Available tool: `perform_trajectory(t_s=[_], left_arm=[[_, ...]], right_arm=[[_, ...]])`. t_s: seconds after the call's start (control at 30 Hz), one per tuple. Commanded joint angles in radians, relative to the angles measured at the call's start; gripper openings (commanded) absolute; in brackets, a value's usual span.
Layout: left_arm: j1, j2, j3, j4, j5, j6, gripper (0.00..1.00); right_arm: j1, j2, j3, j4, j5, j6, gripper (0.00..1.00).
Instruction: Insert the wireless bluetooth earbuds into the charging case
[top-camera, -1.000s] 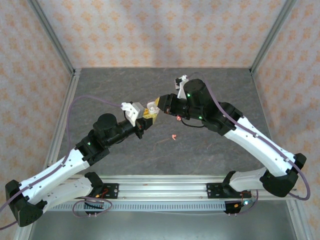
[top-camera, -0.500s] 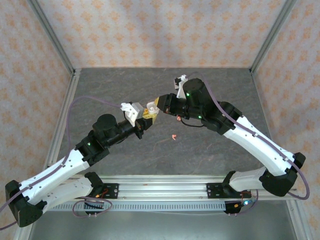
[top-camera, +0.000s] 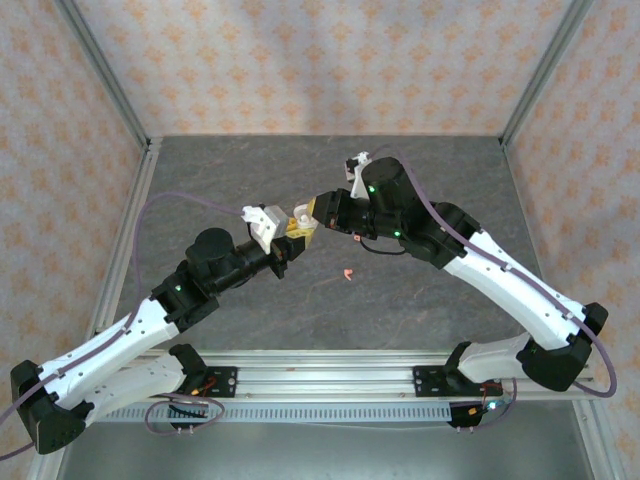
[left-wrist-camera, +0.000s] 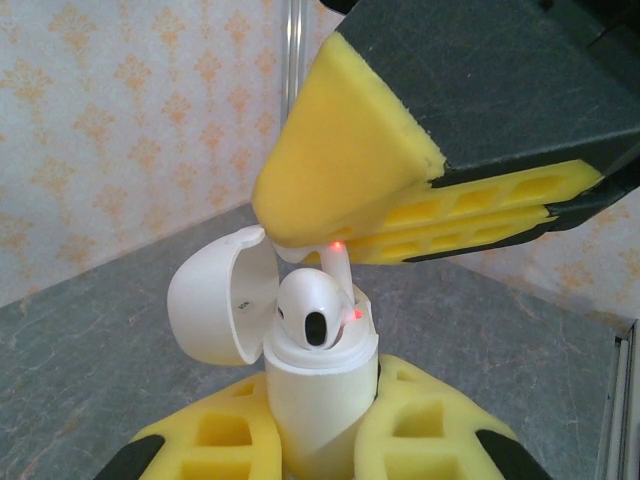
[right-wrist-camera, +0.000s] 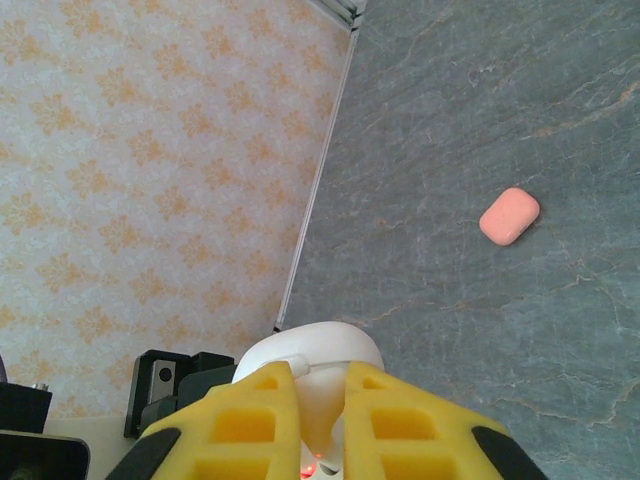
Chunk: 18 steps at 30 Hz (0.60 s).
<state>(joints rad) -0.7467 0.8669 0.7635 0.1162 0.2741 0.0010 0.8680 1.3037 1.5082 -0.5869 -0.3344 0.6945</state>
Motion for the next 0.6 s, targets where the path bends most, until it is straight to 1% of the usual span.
perform_trajectory(t_s=[0.0, 0.17, 0.37, 0.57], left_arm=[[-0.003, -0.002, 0.007, 0.046, 0.000, 0.017, 0.00], [-0.003, 0.007, 0.012, 0.052, 0.002, 0.013, 0.00], [-0.003, 0.023, 0.018, 0.056, 0.002, 0.006, 0.00], [-0.003, 0.033, 0.024, 0.056, 0.004, 0.005, 0.00]], right_arm=[[0.006, 0.011, -0.003, -0.067, -0.013, -0.024, 0.15], [0.009, 0.019, -0.002, -0.060, -0.030, -0.031, 0.15], [0.019, 0.021, 0.000, -0.065, -0.011, -0.048, 0.15], [0.020, 0.011, -0.003, -0.067, 0.005, -0.051, 0.23]])
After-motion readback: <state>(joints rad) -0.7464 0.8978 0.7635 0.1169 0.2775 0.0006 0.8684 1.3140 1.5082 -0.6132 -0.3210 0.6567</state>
